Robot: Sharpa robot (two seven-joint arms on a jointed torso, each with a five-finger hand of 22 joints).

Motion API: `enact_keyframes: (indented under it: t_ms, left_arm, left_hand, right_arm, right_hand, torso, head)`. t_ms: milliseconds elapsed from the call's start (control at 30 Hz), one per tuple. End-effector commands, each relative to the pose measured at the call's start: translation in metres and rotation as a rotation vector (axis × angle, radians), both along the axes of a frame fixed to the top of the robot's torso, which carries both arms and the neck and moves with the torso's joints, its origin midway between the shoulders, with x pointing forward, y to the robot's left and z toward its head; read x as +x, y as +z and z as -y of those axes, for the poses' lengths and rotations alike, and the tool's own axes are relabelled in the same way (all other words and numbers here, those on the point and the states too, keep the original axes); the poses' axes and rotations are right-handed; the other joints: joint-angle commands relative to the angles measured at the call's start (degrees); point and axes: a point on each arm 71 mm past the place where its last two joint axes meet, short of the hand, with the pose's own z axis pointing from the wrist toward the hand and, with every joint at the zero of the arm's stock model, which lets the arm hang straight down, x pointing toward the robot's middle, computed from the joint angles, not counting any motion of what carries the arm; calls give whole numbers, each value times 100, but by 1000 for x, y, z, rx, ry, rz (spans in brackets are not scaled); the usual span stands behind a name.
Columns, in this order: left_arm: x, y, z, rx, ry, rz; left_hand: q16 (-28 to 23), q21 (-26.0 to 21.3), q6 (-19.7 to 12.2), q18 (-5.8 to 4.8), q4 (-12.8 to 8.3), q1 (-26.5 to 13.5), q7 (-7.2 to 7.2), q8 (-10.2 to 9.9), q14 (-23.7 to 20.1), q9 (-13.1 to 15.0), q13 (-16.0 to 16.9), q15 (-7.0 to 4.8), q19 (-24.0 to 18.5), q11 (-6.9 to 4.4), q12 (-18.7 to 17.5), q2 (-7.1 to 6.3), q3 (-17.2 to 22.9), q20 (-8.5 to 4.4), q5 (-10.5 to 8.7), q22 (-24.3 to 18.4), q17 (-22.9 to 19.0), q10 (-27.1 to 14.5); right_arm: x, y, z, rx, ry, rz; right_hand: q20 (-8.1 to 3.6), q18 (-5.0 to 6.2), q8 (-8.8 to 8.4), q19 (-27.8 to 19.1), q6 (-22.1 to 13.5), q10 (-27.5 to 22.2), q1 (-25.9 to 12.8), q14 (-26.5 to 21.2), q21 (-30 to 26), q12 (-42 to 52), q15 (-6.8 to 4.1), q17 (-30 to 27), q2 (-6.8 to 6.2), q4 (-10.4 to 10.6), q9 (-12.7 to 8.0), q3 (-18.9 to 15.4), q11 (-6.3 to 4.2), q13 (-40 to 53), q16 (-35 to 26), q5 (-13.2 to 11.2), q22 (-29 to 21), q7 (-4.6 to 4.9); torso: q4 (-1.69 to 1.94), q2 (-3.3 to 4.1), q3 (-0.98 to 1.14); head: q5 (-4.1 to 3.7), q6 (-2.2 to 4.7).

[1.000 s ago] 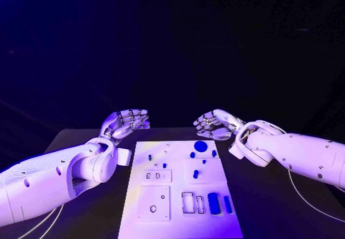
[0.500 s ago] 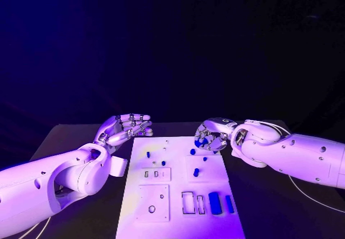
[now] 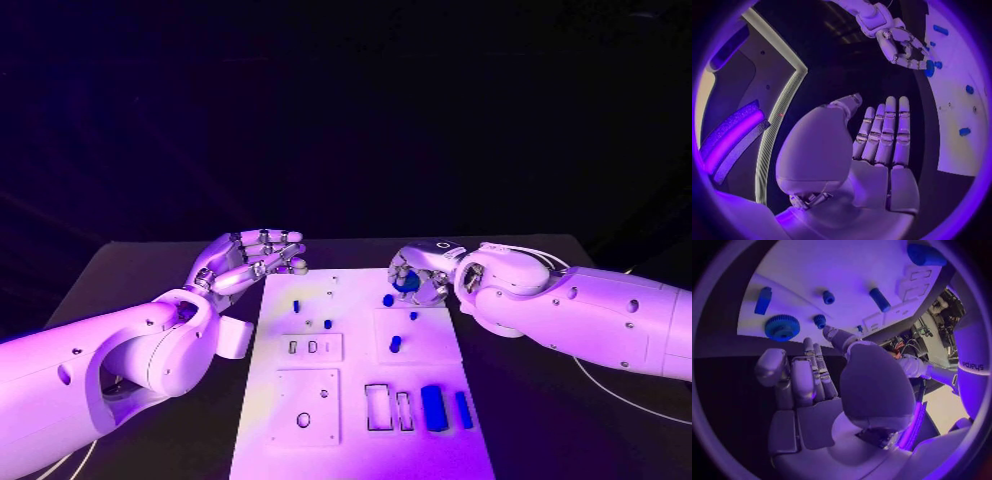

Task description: Assemble the parts on the task board

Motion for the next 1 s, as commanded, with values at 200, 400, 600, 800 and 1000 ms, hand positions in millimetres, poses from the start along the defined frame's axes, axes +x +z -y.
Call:
enact_keyframes:
  t_ms: [200, 400, 600, 800, 1000]
  left_arm:
    - [-2, 3, 4, -18, -32, 1]
    - [-2, 3, 4, -20, -35, 1]
    - [-1, 3, 3, -21, -36, -1]
    - [-1, 3, 4, -22, -39, -2]
    - [-1, 3, 4, -23, -41, -3]
  left_hand:
    - [39, 40, -14, 66, -4, -19, 231, -7, -5, 2, -8, 5, 56, 22, -39, -47, 24, -1, -32, 15, 15, 25]
    - [48, 55, -19, 65, -1, -29, 238, -10, -8, 2, -9, 6, 58, 26, -49, -45, 24, -3, -31, 23, 25, 20]
    - [50, 59, -21, 65, -2, -30, 239, -11, -8, 2, -10, 6, 58, 27, -52, -44, 25, -3, -30, 25, 28, 19]
    - [56, 68, -24, 64, -6, -27, 241, -14, -10, 2, -10, 6, 58, 28, -57, -41, 29, -4, -28, 30, 34, 16]
    - [62, 78, -24, 63, -10, -24, 243, -14, -11, 2, -10, 6, 57, 29, -61, -35, 35, -6, -28, 35, 42, 18]
  right_arm:
    - [0, -6, -5, -50, 9, -13]
    - [1, -9, -7, -61, 8, -28]
    - [2, -12, -12, -65, 15, -36]
    - [2, -15, -16, -66, 23, -42]
    - [3, -17, -20, -65, 27, -45]
  right_hand:
    - [4, -97, -29, 107, -44, -12, 43, 242, 168, -5, -3, 170, -5, 45, 29, 6, -14, 24, 166, -2, 235, 0]
    - [3, -100, -21, 108, -22, 7, 60, 239, 202, 1, -3, 198, 27, 59, 48, 40, -16, 36, 204, 20, 281, 1]
    - [1, -128, -11, 175, 4, 90, 81, 250, 331, 22, -6, 290, 55, 71, 77, 116, -23, 58, 294, 38, 471, 4]
    - [1, -133, 4, 181, 34, 111, 73, 251, 362, 17, -6, 317, 71, 89, 97, 157, -24, 62, 326, 34, 515, 3]
    - [1, -150, 19, 220, 63, 145, 57, 261, 437, 15, -9, 383, 104, 120, 122, 211, -30, 68, 388, 30, 626, -3]
  torso:
    - [25, 64, 1]
    - [20, 62, -1]
    - [19, 69, 3]
    - [18, 78, 5]
    - [19, 85, 7]
  head:
    - [26, 8]
    - [42, 25]
    - [56, 35]
    - [55, 53]
    - [68, 44]
